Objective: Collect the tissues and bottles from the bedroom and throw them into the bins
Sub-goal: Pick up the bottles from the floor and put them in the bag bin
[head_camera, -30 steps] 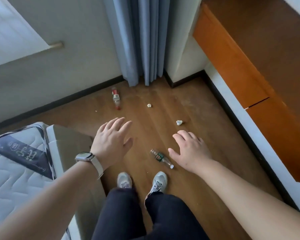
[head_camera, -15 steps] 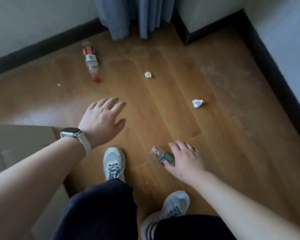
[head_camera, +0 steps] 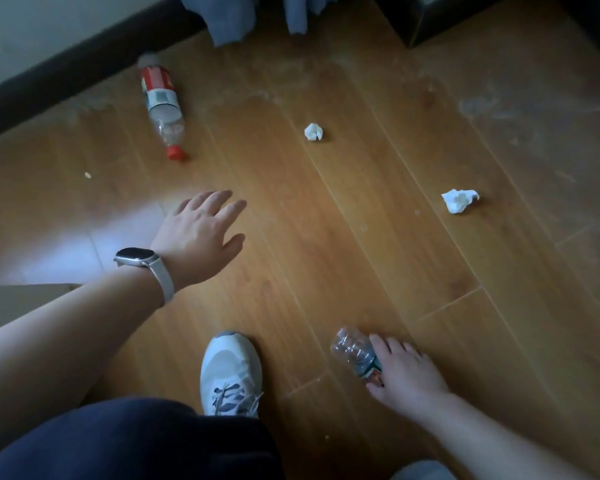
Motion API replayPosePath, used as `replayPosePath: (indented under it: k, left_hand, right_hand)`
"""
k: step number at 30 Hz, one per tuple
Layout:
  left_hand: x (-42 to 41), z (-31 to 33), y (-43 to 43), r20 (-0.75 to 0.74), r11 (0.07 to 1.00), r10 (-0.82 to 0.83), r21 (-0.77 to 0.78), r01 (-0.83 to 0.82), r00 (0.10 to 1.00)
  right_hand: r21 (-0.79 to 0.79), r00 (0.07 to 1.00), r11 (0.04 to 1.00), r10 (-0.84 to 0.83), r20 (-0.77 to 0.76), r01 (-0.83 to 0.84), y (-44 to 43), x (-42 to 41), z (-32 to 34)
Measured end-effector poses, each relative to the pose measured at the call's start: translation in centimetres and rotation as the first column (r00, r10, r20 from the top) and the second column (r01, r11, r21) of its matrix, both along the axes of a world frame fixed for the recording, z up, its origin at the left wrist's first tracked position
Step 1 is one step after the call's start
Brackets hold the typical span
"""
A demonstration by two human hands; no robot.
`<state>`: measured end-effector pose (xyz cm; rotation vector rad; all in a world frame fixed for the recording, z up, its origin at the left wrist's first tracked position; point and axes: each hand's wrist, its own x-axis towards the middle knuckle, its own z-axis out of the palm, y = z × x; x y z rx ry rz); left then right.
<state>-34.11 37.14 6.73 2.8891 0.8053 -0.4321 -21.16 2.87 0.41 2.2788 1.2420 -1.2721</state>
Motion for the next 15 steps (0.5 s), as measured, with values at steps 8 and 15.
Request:
replayPosePath:
  k: [8,15]
  left_hand:
    - [0.4,-2.6,2.4,-0.038,0.999,-0.037,-0.041,0.036,0.999]
    - [-0.2,-4.9,6.0,-0.032,0.997,0.031,-0.065,-0.033,0.999]
  right_hand:
    - [0.120,0.996,0.989,-0.088,0.015,0.085,4.7,-0.4,0.2]
    - [0.290,0.984,0.953,-0.125,0.124,0.085,13.0,1.7,2.8]
